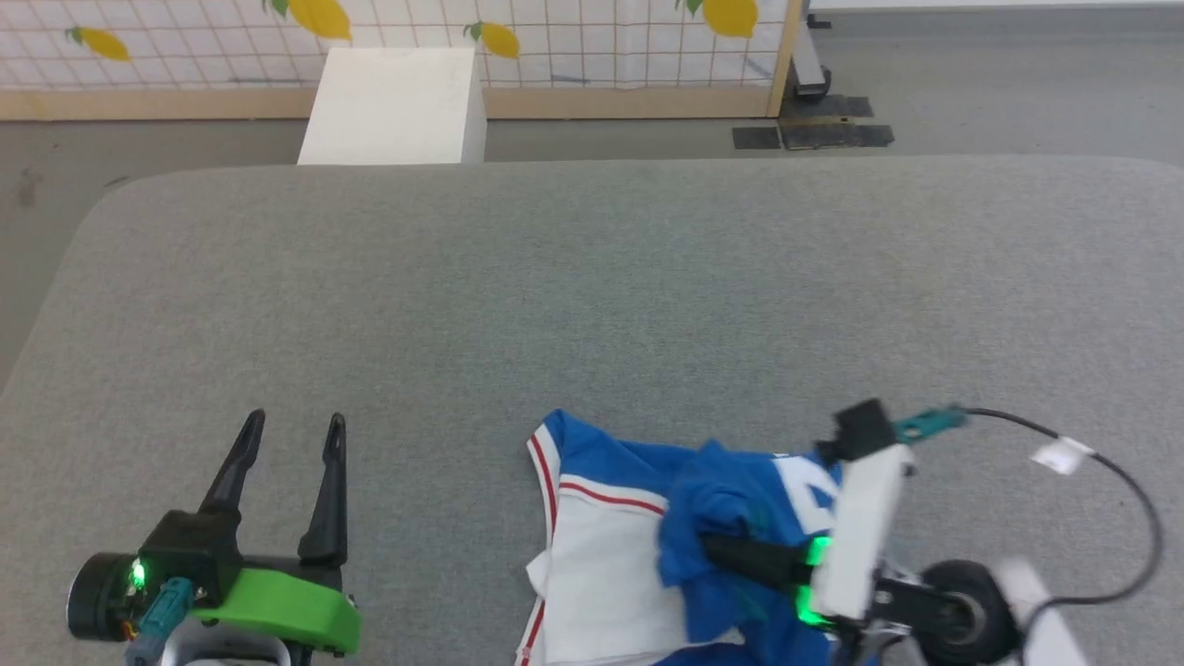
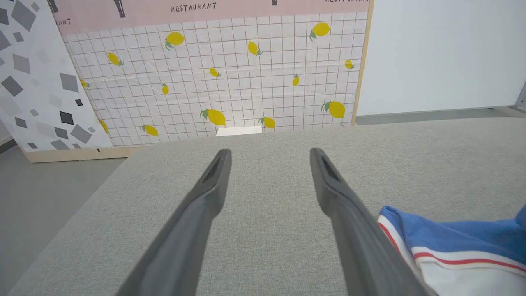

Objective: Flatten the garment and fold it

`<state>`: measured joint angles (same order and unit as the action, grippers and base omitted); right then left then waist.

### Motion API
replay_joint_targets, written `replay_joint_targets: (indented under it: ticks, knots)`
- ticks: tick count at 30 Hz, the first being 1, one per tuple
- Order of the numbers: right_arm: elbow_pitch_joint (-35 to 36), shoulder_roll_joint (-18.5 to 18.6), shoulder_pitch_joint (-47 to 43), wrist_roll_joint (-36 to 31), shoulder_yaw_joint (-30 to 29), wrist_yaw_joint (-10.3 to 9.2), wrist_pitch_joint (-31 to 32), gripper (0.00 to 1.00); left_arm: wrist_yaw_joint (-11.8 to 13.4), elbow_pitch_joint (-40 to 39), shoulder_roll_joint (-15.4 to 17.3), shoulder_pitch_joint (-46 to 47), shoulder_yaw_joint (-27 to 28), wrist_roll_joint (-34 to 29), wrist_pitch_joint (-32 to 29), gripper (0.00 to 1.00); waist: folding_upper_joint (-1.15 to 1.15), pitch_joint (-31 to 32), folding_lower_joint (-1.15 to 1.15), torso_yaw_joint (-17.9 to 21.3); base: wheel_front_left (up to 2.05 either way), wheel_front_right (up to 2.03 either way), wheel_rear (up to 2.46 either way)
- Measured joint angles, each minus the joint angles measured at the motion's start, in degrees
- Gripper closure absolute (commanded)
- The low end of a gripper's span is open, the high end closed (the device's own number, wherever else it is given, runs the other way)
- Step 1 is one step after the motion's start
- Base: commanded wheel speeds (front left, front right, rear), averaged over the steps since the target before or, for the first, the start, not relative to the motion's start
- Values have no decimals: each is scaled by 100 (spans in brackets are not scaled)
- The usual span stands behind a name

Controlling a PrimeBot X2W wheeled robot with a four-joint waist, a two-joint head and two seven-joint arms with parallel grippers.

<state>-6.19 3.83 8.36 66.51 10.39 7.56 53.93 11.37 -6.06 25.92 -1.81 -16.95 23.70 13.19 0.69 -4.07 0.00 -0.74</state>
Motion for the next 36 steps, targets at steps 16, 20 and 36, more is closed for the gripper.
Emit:
replay_joint_targets:
  ticks: [16,20,36]
  knots:
    - [-1876,-9,831,-612,1889,0,-1622,0,-27,98,-92,246,-104,-1,11,0,0,-282,0,-286,0,0,0]
    - [-1683,70,1027,-580,2375,0,-1937,0,-26,132,-91,246,-112,0,22,0,0,-240,0,-237,0,0,0]
    - [-1312,1316,1374,-4003,2221,0,-4841,0,5,147,-82,176,-100,11,59,0,0,163,0,54,0,0,0]
